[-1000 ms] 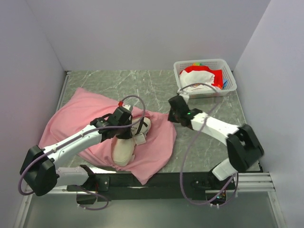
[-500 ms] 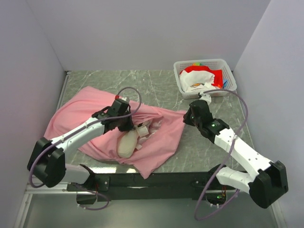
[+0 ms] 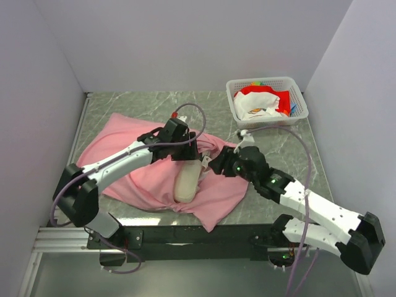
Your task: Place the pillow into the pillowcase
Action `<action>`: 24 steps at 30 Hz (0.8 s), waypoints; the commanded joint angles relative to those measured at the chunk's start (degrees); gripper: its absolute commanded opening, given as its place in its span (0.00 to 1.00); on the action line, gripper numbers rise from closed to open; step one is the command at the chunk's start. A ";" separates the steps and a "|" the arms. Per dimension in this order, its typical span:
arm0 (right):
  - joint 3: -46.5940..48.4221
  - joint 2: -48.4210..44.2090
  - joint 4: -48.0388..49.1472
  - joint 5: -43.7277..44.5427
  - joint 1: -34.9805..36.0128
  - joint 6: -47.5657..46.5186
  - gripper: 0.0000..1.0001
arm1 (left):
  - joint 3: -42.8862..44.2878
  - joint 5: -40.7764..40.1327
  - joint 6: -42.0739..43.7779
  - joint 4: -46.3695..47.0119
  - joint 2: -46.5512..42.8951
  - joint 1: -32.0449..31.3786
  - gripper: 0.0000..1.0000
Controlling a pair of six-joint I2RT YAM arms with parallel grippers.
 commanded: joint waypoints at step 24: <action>0.66 28.45 27.55 -12.46 9.09 9.81 0.33 | -8.01 -29.54 -14.52 -25.34 -10.64 -20.26 0.30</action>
